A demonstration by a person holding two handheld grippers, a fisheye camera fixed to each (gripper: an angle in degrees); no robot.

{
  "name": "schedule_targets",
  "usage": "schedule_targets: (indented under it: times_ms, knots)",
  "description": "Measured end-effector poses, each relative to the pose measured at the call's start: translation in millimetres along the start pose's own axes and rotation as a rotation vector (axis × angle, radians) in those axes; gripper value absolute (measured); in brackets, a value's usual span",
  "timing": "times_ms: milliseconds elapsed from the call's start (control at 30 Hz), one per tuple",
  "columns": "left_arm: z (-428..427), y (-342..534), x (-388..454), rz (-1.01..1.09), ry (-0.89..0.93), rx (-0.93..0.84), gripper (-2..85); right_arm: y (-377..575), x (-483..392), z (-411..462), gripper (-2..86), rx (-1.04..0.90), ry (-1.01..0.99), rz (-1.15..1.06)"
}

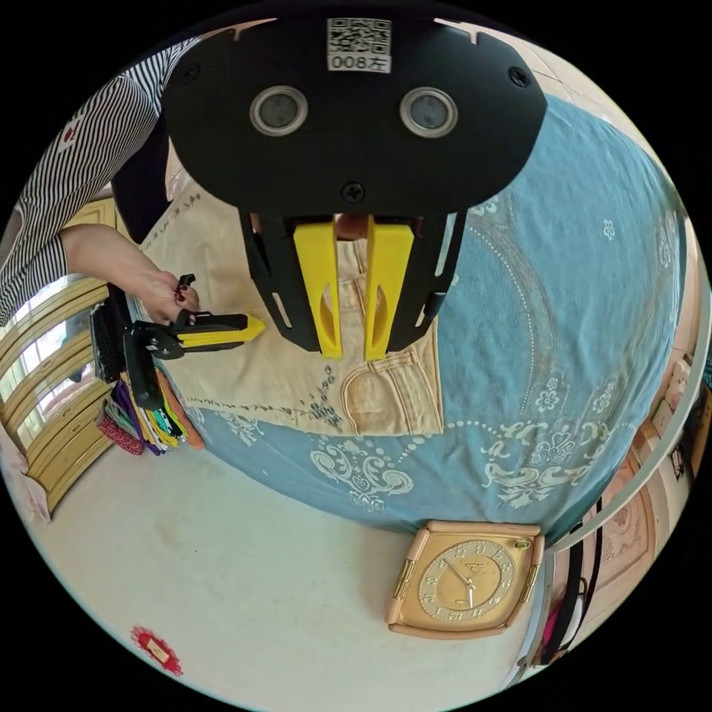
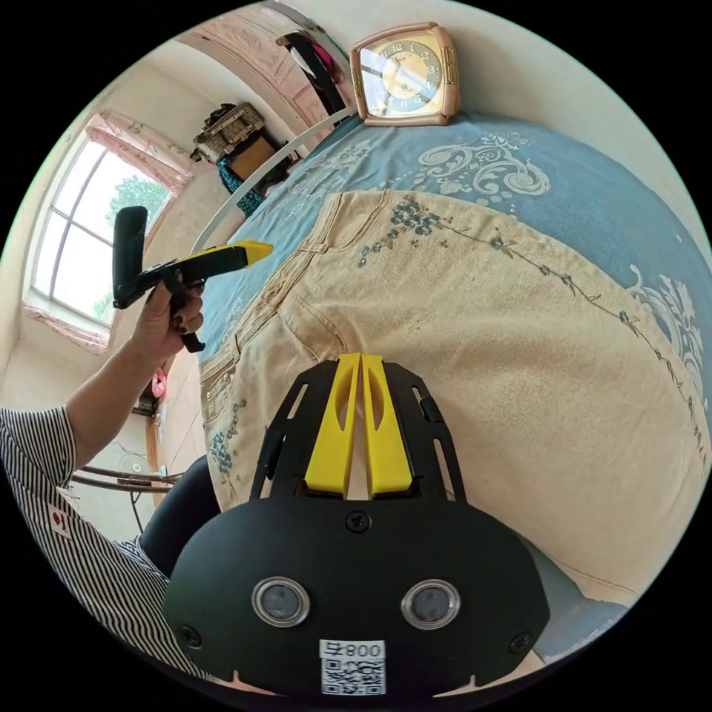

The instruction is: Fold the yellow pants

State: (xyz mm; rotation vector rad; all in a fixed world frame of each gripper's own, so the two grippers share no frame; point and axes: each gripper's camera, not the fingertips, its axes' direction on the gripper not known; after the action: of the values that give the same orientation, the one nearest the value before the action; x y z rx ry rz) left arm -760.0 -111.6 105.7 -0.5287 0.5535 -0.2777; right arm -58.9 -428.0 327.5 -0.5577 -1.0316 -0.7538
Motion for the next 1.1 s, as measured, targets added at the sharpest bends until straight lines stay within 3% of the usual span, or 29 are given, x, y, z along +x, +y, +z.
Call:
schedule_targets:
  times_ms: [167, 333, 667, 933, 1100]
  knots:
    - [28.2, -56.1, -1.2, 0.051, -0.062, -0.108, 6.6, -9.1, 16.1, -43.3, 0.4, 0.109, -0.024, -0.014]
    - [52.2, -102.1, 7.6, 0.109, -0.123, -0.184, 8.1, -27.4, 34.0, -61.7, 1.1, 0.080, 0.106, -0.055]
    - [116.4, -157.7, 58.4, 0.418, -0.335, -0.487, 12.1, -75.9, 47.6, -77.0, 7.4, -0.010, 0.310, -0.120]
    - [133.1, -171.8, 67.3, 0.431, -0.222, -0.508, 12.9, -100.5, 44.5, -46.3, 8.9, -0.217, 0.409, -0.196]
    - [139.7, -166.6, 86.1, 0.479, -0.233, -0.496, 11.6, -103.6, 34.3, -46.7, 8.6, -0.234, 0.382, -0.207]
